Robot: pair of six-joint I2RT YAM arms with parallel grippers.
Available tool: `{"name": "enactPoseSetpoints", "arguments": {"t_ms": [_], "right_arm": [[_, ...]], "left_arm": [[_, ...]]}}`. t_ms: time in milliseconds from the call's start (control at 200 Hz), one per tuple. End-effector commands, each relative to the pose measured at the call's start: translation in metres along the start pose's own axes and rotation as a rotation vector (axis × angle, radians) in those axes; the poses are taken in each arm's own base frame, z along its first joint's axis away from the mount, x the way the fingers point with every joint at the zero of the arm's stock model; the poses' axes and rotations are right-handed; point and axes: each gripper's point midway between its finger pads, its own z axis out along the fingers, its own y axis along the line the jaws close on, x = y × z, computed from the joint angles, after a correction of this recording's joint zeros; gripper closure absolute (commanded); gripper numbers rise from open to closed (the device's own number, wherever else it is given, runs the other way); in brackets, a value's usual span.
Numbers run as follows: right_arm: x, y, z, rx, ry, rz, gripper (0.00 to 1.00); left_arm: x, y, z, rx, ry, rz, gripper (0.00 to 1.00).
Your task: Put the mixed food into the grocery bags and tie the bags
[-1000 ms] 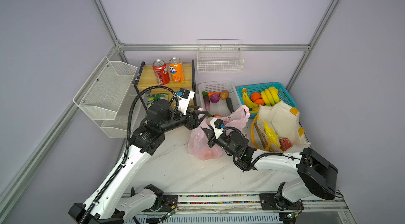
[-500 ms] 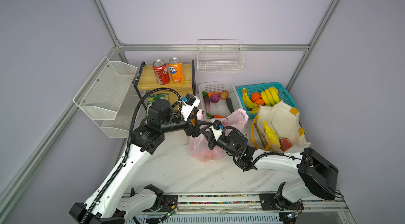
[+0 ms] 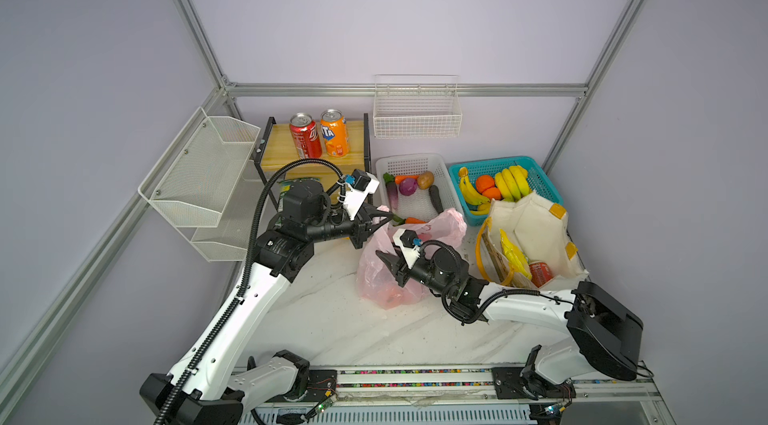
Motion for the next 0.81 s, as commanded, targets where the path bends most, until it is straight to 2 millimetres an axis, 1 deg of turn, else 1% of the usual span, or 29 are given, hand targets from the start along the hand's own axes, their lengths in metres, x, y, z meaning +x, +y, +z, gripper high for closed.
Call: {"name": "enactPoseSetpoints", "arguments": {"t_ms": [0, 35, 45, 65, 125, 220, 325, 395, 455, 495, 555, 600, 645, 695, 725, 800], "right_arm": [[-0.038, -0.010, -0.011, 0.092, -0.079, -0.024, 0.39], [-0.043, -0.006, -0.013, 0.099, -0.097, -0.030, 0.35], [-0.044, -0.006, -0.013, 0.103, -0.102, -0.029, 0.30], [-0.047, -0.005, -0.014, 0.108, -0.110, -0.031, 0.27], [-0.054, -0.001, -0.013, 0.119, -0.135, -0.033, 0.21], [-0.068, 0.006, -0.010, 0.126, -0.181, -0.042, 0.17], [-0.088, 0.014, -0.008, 0.145, -0.245, -0.036, 0.15], [-0.093, 0.016, -0.003, 0.172, -0.274, -0.023, 0.16], [-0.094, 0.013, 0.004, 0.208, -0.285, -0.014, 0.19], [-0.091, 0.010, 0.010, 0.240, -0.278, -0.003, 0.25], [-0.079, 0.001, 0.019, 0.294, -0.263, 0.018, 0.39], [-0.061, -0.004, 0.024, 0.327, -0.240, 0.025, 0.49], [-0.042, -0.007, 0.025, 0.340, -0.216, 0.026, 0.55], [-0.024, -0.009, 0.023, 0.341, -0.188, 0.030, 0.59], [-0.016, -0.008, 0.022, 0.331, -0.175, 0.027, 0.60], [-0.012, -0.008, 0.018, 0.326, -0.151, 0.016, 0.60]], "left_arm": [[-0.025, -0.004, -0.013, -0.028, -0.113, -0.026, 1.00], [-0.022, -0.001, -0.014, -0.043, -0.122, -0.063, 1.00], [-0.022, -0.001, -0.014, -0.045, -0.125, -0.073, 1.00], [-0.019, 0.000, -0.014, -0.048, -0.128, -0.086, 1.00], [-0.016, 0.001, -0.014, -0.049, -0.144, -0.124, 1.00], [-0.011, 0.001, -0.013, -0.037, -0.154, -0.172, 1.00], [-0.006, 0.004, -0.012, -0.043, -0.153, -0.224, 1.00], [-0.006, 0.002, -0.012, -0.026, -0.160, -0.243, 1.00], [-0.005, 0.001, -0.011, -0.013, -0.167, -0.264, 1.00], [-0.004, 0.001, -0.010, -0.008, -0.168, -0.276, 1.00], [-0.005, 0.000, -0.009, 0.001, -0.175, -0.287, 1.00], [-0.006, 0.001, -0.010, 0.000, -0.185, -0.295, 1.00], [-0.009, 0.001, -0.010, -0.003, -0.194, -0.312, 1.00], [-0.012, 0.002, -0.012, -0.013, -0.203, -0.313, 1.00], [-0.012, 0.002, -0.012, -0.013, -0.201, -0.314, 1.00], [-0.013, 0.003, -0.011, -0.017, -0.197, -0.312, 1.00]]}}
